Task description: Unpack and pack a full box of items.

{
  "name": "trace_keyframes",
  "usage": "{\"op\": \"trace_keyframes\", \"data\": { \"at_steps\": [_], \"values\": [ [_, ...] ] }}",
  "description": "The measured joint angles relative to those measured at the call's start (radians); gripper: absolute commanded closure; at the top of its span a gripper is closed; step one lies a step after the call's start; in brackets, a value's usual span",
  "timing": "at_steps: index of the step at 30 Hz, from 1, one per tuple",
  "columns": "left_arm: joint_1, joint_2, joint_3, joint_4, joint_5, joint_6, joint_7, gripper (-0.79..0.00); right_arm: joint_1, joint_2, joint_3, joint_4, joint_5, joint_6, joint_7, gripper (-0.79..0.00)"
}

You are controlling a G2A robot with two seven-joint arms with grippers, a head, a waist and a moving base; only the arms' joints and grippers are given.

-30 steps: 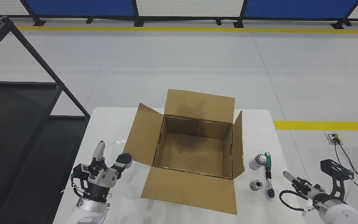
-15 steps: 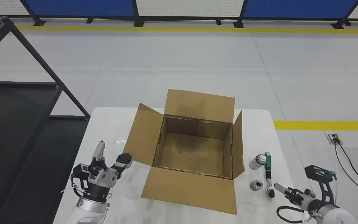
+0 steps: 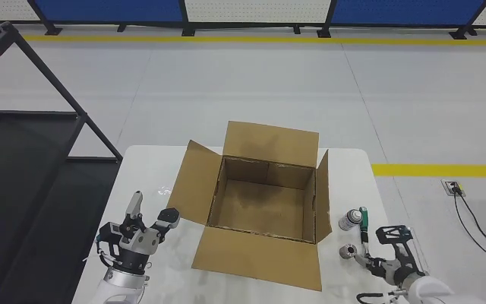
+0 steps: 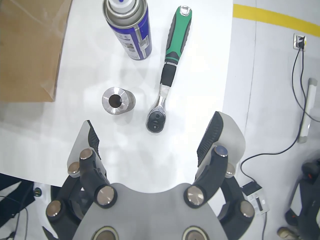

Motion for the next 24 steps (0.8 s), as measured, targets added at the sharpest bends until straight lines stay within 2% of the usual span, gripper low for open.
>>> {"op": "trace_keyframes", "data": {
  "at_steps": [11, 15, 17, 20, 22, 24],
  "values": [
    [0.000, 0.000, 0.000, 0.000, 0.000, 0.000, 0.000, -0.785, 0.115, 0.014, -0.066, 0.163, 0.030, -0.197, 0.021, -0.785],
    [0.000, 0.000, 0.000, 0.000, 0.000, 0.000, 0.000, -0.785, 0.134, 0.018, -0.071, 0.198, 0.056, -0.230, 0.014, -0.785],
    [0.000, 0.000, 0.000, 0.000, 0.000, 0.000, 0.000, -0.785, 0.142, 0.020, -0.075, 0.211, 0.068, -0.241, 0.012, -0.720],
    [0.000, 0.000, 0.000, 0.000, 0.000, 0.000, 0.000, -0.785, 0.148, 0.023, -0.081, 0.223, 0.077, -0.247, 0.009, -0.693],
    [0.000, 0.000, 0.000, 0.000, 0.000, 0.000, 0.000, -0.785, 0.152, 0.024, -0.084, 0.228, 0.080, -0.250, 0.008, -0.616],
    [0.000, 0.000, 0.000, 0.000, 0.000, 0.000, 0.000, -0.785, 0.155, 0.026, -0.090, 0.230, 0.084, -0.250, 0.007, -0.616]
  ]
}}
